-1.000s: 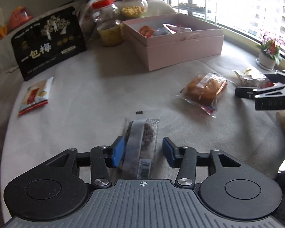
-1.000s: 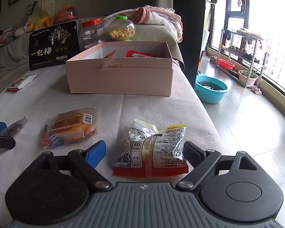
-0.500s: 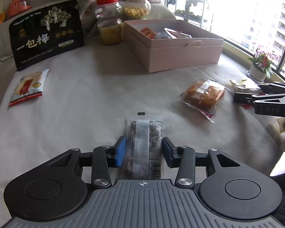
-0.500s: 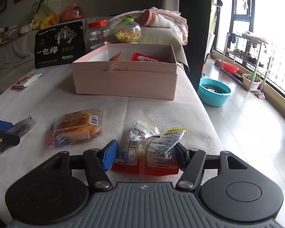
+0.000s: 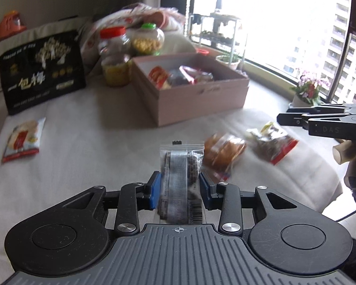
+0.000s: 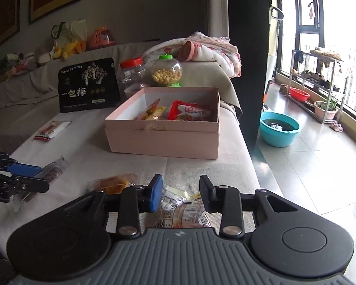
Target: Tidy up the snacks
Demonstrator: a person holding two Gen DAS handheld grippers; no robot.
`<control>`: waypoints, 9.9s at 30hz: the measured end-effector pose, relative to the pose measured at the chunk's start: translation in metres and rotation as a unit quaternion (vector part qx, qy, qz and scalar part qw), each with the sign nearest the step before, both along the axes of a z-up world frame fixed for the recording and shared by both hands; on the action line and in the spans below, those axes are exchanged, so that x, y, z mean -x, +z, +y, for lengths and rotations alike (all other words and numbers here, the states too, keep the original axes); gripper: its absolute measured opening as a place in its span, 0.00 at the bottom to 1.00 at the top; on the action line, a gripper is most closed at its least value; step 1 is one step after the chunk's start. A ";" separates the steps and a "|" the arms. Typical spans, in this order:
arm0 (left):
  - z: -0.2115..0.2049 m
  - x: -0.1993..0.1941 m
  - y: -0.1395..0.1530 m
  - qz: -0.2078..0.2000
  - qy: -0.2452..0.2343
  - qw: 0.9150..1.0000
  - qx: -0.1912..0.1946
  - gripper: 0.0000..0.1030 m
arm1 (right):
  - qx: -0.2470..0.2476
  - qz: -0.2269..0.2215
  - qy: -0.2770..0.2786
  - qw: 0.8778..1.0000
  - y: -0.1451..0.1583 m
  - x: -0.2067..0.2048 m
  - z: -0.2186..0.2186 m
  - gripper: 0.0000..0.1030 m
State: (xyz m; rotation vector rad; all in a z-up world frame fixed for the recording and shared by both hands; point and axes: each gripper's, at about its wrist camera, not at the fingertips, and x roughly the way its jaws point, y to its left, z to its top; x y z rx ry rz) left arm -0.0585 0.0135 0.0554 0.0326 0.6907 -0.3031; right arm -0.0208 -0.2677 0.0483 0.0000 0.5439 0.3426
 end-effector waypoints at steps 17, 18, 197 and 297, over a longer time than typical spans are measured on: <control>-0.003 -0.004 -0.022 0.043 -0.008 0.999 0.025 0.39 | 0.042 0.061 -0.021 0.997 -0.052 -0.020 0.025 0.78; -0.002 -0.004 -0.023 0.044 -0.006 0.999 0.025 0.39 | 0.043 0.060 -0.022 0.997 -0.055 -0.023 0.025 0.75; -0.003 -0.045 0.000 0.036 -0.021 0.993 0.108 0.21 | 0.082 0.050 0.049 0.994 -0.039 -0.012 0.073 0.77; -0.081 -0.057 -0.054 -0.006 0.106 0.994 0.014 0.38 | 0.031 0.073 -0.093 0.992 -0.050 -0.062 0.023 0.93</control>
